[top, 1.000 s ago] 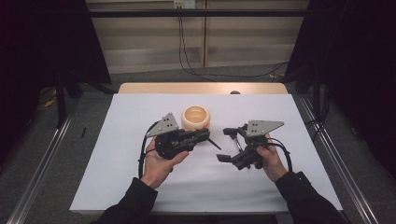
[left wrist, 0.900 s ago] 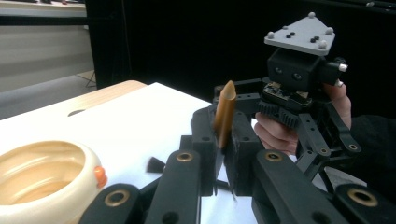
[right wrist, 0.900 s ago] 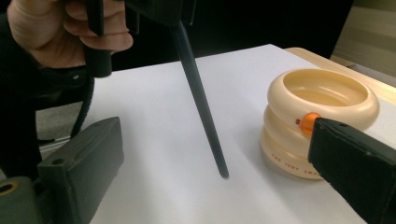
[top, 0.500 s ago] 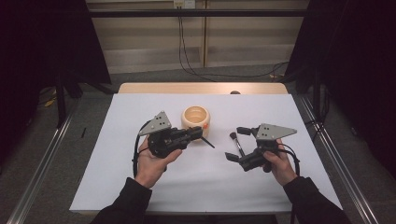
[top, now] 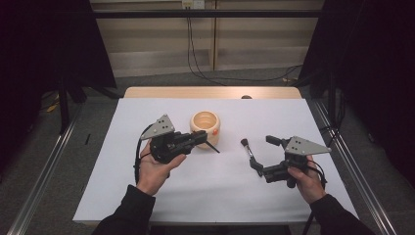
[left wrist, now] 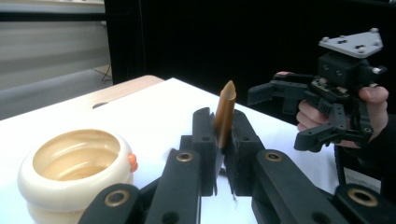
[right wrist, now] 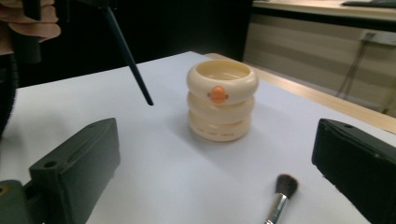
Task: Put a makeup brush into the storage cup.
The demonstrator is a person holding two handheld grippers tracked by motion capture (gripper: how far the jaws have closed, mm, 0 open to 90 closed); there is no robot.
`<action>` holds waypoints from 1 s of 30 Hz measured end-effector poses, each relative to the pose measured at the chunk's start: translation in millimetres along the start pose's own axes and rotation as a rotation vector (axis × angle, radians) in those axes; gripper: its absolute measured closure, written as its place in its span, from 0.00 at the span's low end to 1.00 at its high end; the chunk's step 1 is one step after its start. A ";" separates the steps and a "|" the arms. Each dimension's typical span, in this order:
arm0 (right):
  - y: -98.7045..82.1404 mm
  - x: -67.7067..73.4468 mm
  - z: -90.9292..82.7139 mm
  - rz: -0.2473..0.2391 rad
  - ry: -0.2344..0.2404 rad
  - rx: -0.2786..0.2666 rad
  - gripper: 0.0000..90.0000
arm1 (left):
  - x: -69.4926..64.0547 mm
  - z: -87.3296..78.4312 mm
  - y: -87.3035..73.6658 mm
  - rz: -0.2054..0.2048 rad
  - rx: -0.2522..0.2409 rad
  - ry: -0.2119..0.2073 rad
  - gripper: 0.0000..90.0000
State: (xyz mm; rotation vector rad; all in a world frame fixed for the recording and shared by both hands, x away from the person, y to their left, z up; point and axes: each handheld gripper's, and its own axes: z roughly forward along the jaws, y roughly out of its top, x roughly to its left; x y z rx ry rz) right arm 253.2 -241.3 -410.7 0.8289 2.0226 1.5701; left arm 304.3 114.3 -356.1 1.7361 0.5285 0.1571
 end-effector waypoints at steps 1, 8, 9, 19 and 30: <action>-1.2 1.5 -2.9 -0.004 -0.016 0.002 0.01 | 1.0 -0.6 0.6 0.008 0.004 0.015 0.93; -15.0 5.1 -23.2 0.014 -0.075 -0.001 0.01 | 8.1 -6.7 3.5 -0.004 -0.008 0.029 0.93; -17.7 4.4 -25.1 0.024 -0.082 0.011 0.01 | 9.5 -7.8 4.4 0.000 -0.005 0.032 0.93; -37.0 4.1 -48.0 0.052 -0.138 0.030 0.01 | 19.3 -17.1 10.5 -0.013 -0.022 0.072 0.93; -42.1 5.2 -61.7 0.061 -0.161 0.014 0.01 | 31.1 -20.1 17.8 -0.012 -0.032 0.105 0.93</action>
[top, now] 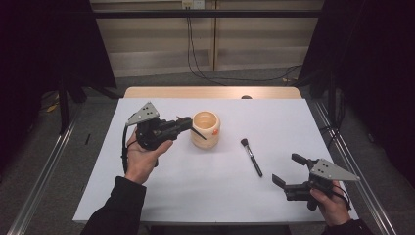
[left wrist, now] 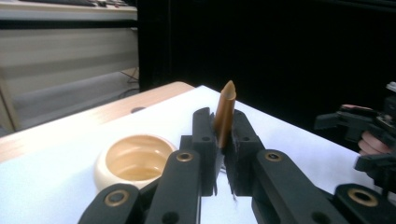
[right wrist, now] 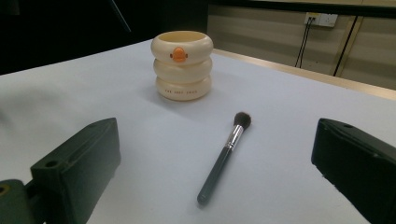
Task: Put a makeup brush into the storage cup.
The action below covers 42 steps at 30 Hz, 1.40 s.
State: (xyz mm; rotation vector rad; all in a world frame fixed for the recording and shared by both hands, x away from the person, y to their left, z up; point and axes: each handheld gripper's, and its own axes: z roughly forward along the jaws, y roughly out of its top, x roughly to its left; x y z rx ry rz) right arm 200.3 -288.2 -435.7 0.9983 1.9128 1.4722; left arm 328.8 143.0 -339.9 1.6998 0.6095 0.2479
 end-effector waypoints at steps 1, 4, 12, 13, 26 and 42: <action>-0.1 0.1 0.1 -0.002 -0.002 -0.004 0.01 | 0.4 0.1 1.5 0.002 -0.003 -0.003 0.93; -0.9 0.2 0.2 -0.005 0.000 -0.006 0.01 | 2.6 -0.9 6.4 0.010 0.002 0.016 0.93; -1.8 0.7 0.8 -0.012 -0.006 -0.031 0.01 | 17.0 3.1 14.6 0.007 0.007 0.056 0.93; -1.9 0.7 0.6 -0.009 -0.005 -0.028 0.01 | 19.4 4.2 15.0 0.005 0.009 0.053 0.93; -2.6 0.4 1.5 -0.013 0.000 -0.036 0.01 | 35.2 16.1 25.3 0.012 0.023 0.103 0.93; -3.1 0.4 1.7 -0.015 0.018 -0.051 0.01 | 51.8 33.4 29.8 -0.005 0.031 0.159 0.93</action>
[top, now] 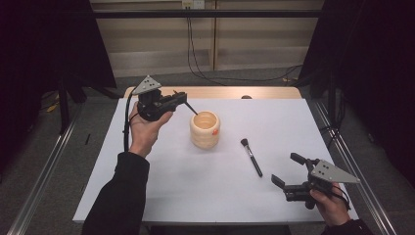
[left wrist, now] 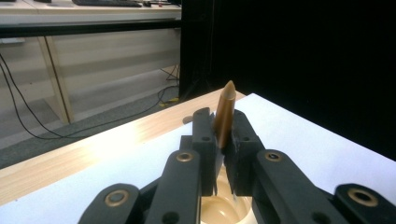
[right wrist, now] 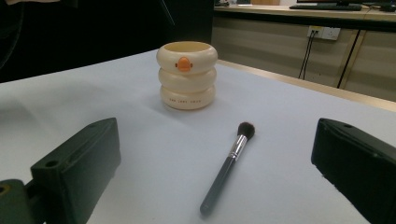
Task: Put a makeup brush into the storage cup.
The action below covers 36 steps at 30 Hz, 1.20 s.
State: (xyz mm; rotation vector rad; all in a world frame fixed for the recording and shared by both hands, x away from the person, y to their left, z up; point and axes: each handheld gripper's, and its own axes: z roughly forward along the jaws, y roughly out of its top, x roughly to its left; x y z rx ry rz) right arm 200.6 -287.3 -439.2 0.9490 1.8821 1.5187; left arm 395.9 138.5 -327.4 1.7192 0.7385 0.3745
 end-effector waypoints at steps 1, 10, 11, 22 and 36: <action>0.0 -0.1 0.0 -0.001 0.000 0.001 0.01 | 0.5 1.6 -0.7 0.001 -0.004 -0.006 0.93; -0.3 -0.2 0.3 0.007 -0.003 -0.006 0.01 | -3.7 11.2 -7.5 0.021 0.038 -0.008 0.93; -0.3 -0.1 0.2 0.007 -0.002 -0.004 0.01 | -4.3 12.1 -8.9 0.016 0.037 -0.011 0.93; -0.2 0.8 0.1 0.007 0.009 -0.010 0.01 | -8.5 23.7 -25.4 0.026 0.082 -0.014 0.93; -0.5 0.8 0.1 0.008 0.021 -0.012 0.01 | -8.5 34.5 -39.1 0.017 0.104 -0.019 0.93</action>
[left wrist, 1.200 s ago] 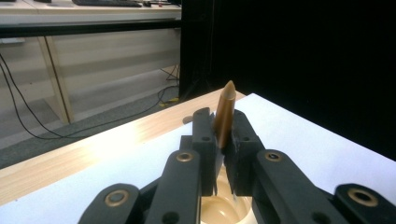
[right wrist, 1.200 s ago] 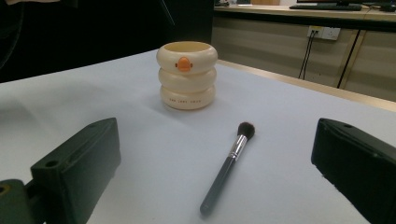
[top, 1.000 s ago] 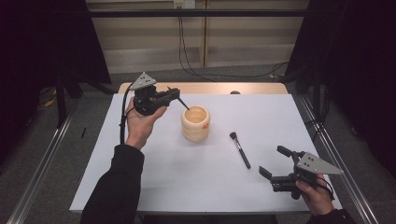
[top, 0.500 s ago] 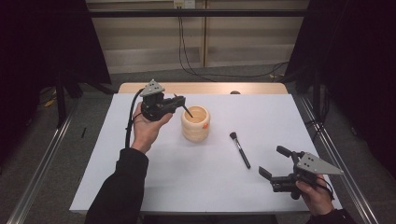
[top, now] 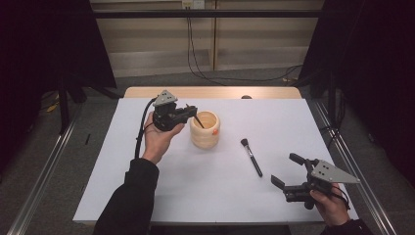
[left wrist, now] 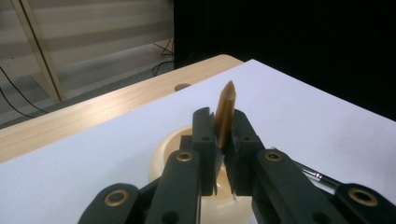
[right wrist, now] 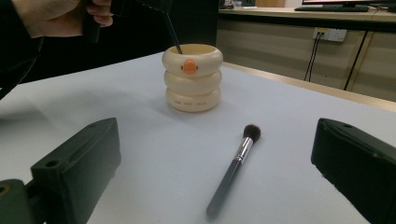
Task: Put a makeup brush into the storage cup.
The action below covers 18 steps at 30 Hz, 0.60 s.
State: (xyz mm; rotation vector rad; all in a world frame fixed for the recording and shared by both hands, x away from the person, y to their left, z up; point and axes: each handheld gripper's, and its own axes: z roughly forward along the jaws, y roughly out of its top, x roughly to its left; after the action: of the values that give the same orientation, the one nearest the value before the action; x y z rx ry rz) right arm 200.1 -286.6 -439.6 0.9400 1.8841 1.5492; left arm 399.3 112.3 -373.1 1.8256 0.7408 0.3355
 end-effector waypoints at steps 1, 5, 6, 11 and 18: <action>-0.1 -0.1 0.1 0.000 -0.001 0.000 0.01 | -0.5 0.7 -0.4 -0.003 0.001 -0.005 0.93; -0.4 0.3 0.0 0.001 -0.012 0.006 0.01 | -2.0 1.8 -1.2 0.011 0.005 0.001 0.93; -0.3 0.3 0.2 -0.002 -0.011 0.006 0.01 | -1.7 2.1 -1.5 0.011 0.004 0.003 0.93; -0.3 0.4 0.4 -0.009 -0.015 0.003 0.01 | 1.0 3.2 -6.7 0.002 -0.009 0.009 0.93; -0.5 0.0 0.4 -0.011 -0.012 0.010 0.01 | 3.8 3.8 -10.4 -0.005 -0.005 0.014 0.93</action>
State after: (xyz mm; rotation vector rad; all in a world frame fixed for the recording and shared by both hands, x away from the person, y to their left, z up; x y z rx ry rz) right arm 200.3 -286.5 -440.3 0.9397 1.8868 1.5260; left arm 401.0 114.2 -384.5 1.8184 0.7537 0.3468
